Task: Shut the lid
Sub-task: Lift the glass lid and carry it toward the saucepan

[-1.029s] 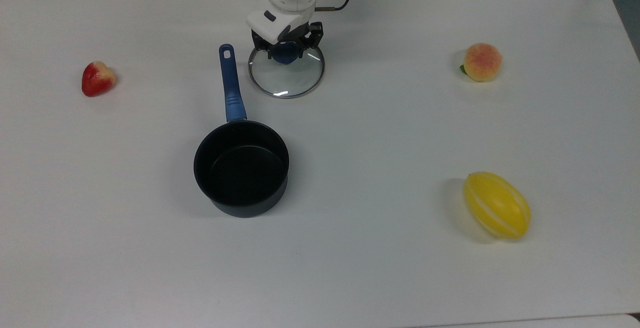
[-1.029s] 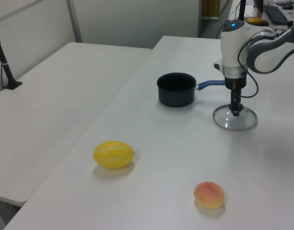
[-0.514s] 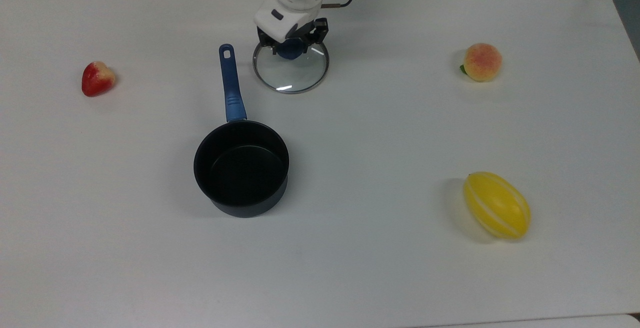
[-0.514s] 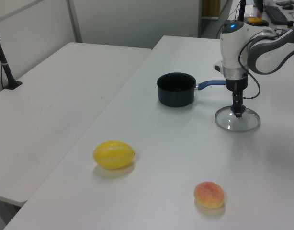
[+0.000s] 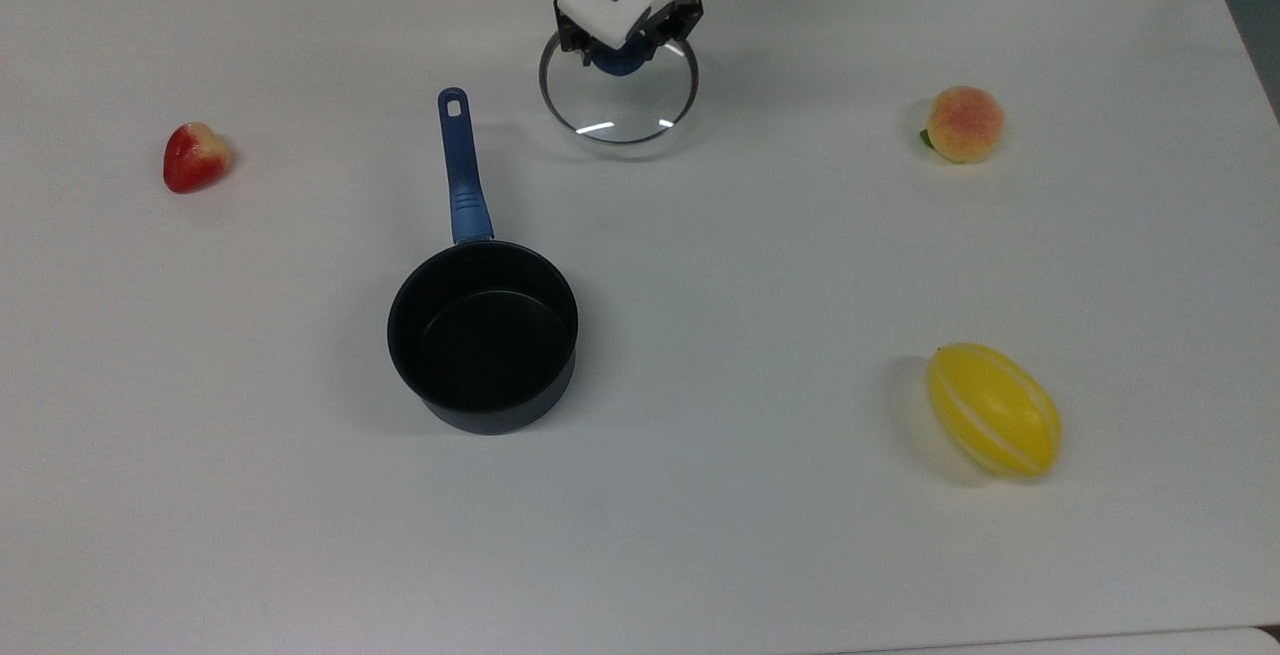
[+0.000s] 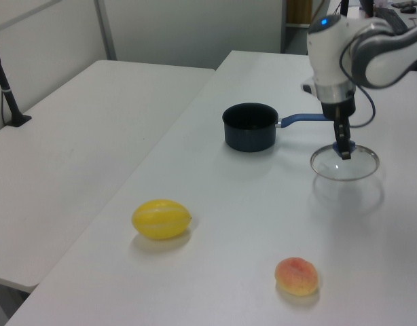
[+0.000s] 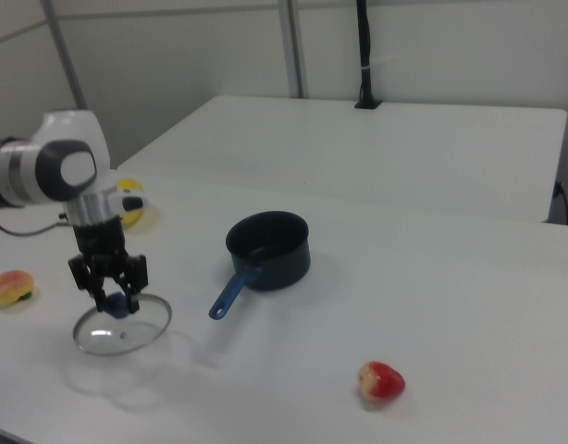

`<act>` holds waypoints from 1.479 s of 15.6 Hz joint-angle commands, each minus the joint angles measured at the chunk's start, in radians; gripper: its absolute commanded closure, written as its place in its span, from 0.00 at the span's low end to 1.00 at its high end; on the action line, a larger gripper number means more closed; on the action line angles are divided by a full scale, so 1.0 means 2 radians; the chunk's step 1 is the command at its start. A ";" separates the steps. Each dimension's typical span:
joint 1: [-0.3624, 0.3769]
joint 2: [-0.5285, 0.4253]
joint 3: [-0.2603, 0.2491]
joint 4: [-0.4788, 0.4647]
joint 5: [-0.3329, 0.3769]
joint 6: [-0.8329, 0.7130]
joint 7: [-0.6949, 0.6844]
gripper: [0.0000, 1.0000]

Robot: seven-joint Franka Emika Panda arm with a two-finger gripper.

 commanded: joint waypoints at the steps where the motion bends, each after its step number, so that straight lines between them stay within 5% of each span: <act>1: -0.005 -0.004 0.001 0.078 0.035 -0.072 -0.025 0.77; 7: -0.014 0.010 -0.007 0.175 0.058 -0.085 -0.016 0.80; 17: -0.014 0.127 -0.086 0.355 0.052 -0.081 0.014 0.80; 23: -0.015 0.184 -0.108 0.393 0.041 -0.046 0.010 0.80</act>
